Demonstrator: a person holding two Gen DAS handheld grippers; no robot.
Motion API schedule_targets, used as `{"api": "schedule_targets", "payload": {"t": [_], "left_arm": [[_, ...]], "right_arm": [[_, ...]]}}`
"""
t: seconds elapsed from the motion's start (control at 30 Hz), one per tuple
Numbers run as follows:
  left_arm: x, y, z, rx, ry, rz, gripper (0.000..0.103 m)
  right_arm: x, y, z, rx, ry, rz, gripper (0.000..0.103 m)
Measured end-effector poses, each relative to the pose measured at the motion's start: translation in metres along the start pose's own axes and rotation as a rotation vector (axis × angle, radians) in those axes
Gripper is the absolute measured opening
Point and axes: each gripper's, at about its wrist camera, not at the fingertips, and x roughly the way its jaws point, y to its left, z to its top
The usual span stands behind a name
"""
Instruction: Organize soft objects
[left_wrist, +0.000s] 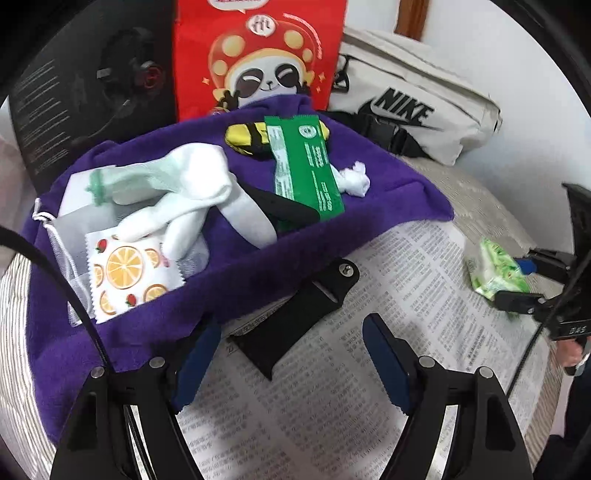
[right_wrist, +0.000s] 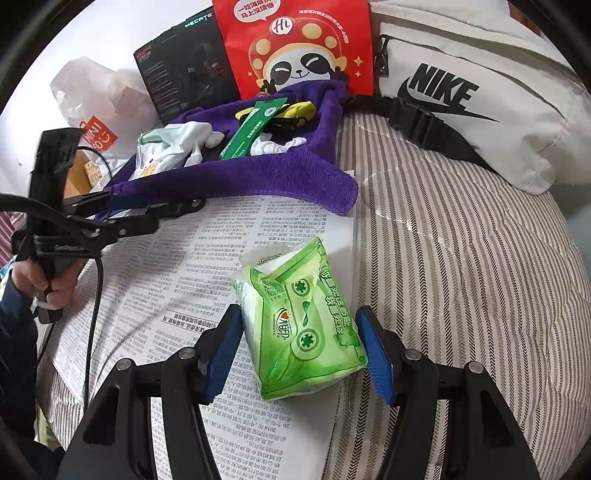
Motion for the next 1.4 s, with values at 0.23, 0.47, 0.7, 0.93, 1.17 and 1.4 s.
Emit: {"api": "schedule_targets", "payload": {"t": [0.23, 0.47, 0.7, 0.93, 1.17, 1.4], "left_arm": [[-0.009, -0.031, -0.011, 0.140, 0.016, -0.078, 0.076], [0.005, -0.038, 0.006, 0.133, 0.010, -0.003, 0.069], [0.003, -0.056, 0.007, 0.258, 0.046, -0.077, 0.038], [0.014, -0.053, 0.012, 0.217, 0.038, -0.034, 0.039], [0.021, -0.062, 0.012, 0.242, 0.025, 0.005, 0.022], [0.021, -0.063, 0.009, 0.226, 0.025, 0.030, 0.027]], "right_arm": [[0.000, 0.002, -0.003, -0.001, 0.000, 0.002, 0.062], [0.000, 0.002, -0.002, -0.002, 0.002, 0.008, 0.062], [-0.003, -0.001, -0.004, 0.001, 0.006, 0.010, 0.062], [-0.002, -0.002, -0.004, 0.008, 0.006, 0.017, 0.062], [-0.004, -0.002, -0.005, 0.010, 0.010, 0.019, 0.062], [-0.005, 0.000, -0.005, 0.007, 0.011, 0.017, 0.062]]}}
